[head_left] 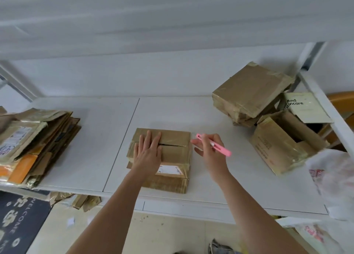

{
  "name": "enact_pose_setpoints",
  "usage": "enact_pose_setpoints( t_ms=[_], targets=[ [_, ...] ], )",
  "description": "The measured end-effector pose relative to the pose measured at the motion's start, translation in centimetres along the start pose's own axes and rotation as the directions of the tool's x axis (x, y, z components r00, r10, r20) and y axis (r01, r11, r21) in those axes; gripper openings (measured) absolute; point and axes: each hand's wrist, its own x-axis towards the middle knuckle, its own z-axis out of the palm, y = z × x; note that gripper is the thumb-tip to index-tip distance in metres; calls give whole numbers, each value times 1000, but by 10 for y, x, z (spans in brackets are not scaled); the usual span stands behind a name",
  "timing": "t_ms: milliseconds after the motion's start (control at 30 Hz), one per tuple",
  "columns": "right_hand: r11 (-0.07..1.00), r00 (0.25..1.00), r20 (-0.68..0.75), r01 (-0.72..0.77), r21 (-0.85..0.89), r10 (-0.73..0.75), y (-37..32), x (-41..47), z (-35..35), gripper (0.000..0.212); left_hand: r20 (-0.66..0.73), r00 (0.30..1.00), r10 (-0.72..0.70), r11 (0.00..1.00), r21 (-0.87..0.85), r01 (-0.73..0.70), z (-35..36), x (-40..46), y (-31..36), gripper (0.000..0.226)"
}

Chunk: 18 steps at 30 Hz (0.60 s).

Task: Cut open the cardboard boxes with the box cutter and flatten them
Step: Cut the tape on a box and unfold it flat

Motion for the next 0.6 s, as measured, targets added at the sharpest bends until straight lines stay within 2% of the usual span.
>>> enact_pose_setpoints(
  t_ms=[100,167,367,600],
  targets=[
    [999,1000,7,-11,-30,12,1,-2,-7,20,10,999,-34,999,-4,34,5,5,-2,52],
    [999,999,20,-34,-12,34,2,-4,-11,21,64,996,-63,998,-7,64,3,9,-2,56],
    [995,989,-142,-35,90,47,10,-3,-8,19,202,975,-90,996,25,86,-3,10,-3,97],
    [995,996,-73,60,78,-55,16,0,-1,22,261,963,-66,998,-5,70,-10,10,-5,114]
  ],
)
